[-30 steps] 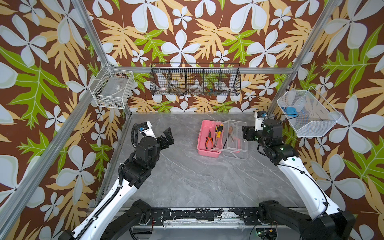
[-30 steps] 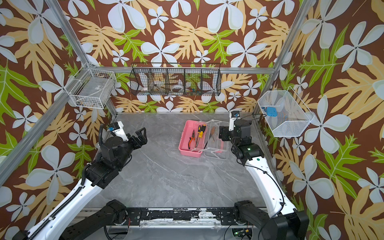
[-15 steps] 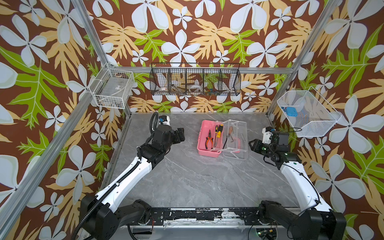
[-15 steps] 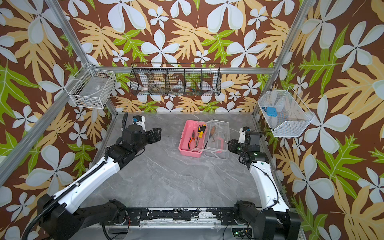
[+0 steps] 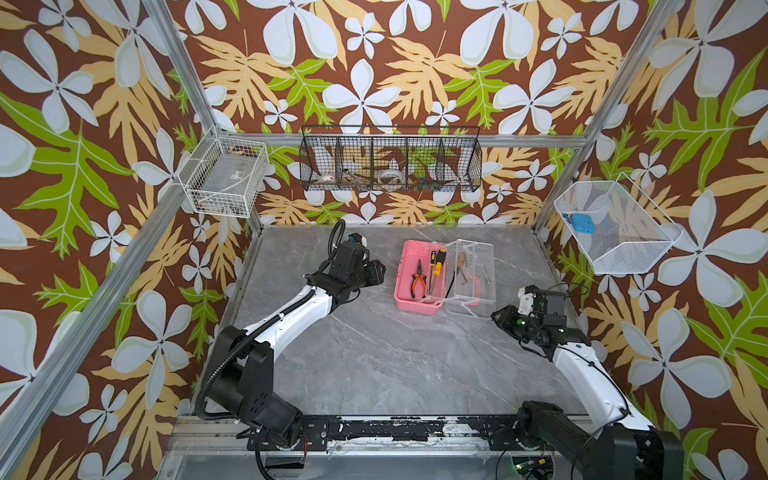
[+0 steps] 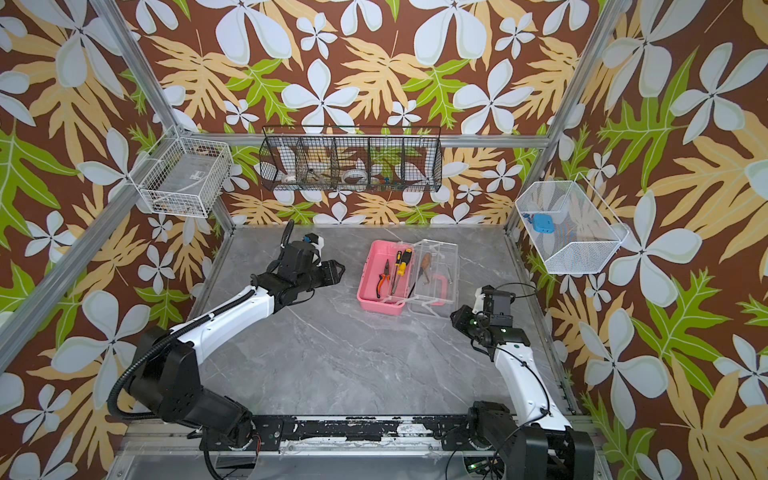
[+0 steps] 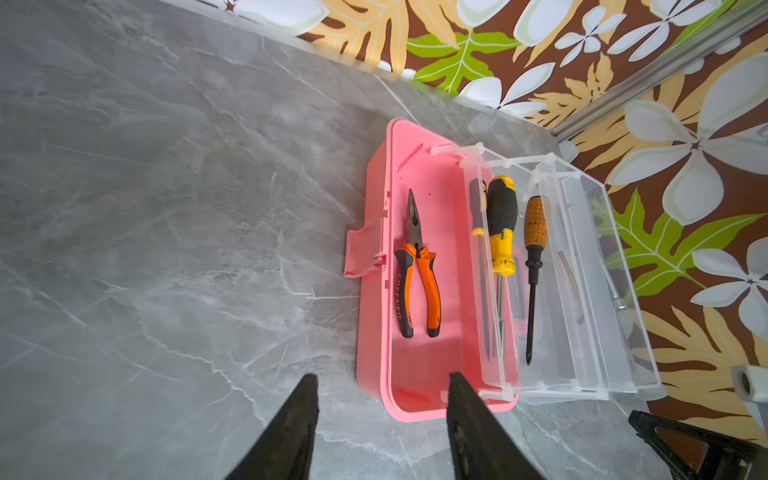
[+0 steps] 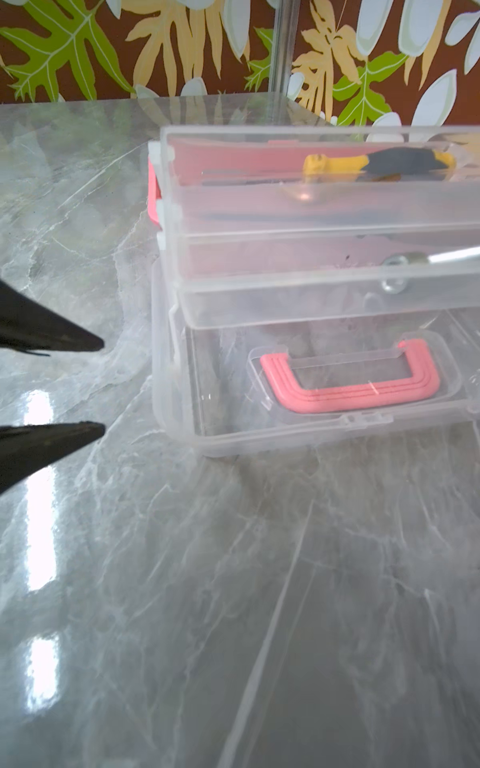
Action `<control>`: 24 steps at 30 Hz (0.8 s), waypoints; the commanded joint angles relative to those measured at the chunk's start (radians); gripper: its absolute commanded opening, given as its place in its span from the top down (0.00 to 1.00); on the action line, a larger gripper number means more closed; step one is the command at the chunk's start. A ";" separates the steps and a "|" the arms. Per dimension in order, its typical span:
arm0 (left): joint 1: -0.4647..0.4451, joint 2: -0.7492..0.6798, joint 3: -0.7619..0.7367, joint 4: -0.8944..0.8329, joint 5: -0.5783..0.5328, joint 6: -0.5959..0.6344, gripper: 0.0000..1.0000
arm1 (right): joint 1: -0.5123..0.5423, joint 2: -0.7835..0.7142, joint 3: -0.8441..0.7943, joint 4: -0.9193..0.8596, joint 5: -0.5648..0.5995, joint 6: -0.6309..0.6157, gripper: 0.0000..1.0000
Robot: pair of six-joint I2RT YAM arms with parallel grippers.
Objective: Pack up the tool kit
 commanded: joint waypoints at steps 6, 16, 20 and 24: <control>0.008 0.143 0.065 0.038 0.026 0.012 0.54 | -0.097 -0.014 -0.039 0.048 -0.043 0.028 0.77; 0.008 0.290 0.130 0.065 0.086 -0.008 0.46 | -0.117 0.328 0.069 0.219 -0.090 0.027 0.81; 0.007 0.317 0.147 0.074 0.100 -0.014 0.44 | -0.121 0.455 0.138 0.276 -0.079 0.045 0.81; 0.007 0.340 0.165 0.072 0.110 -0.014 0.44 | -0.122 0.585 0.199 0.322 -0.096 0.045 0.82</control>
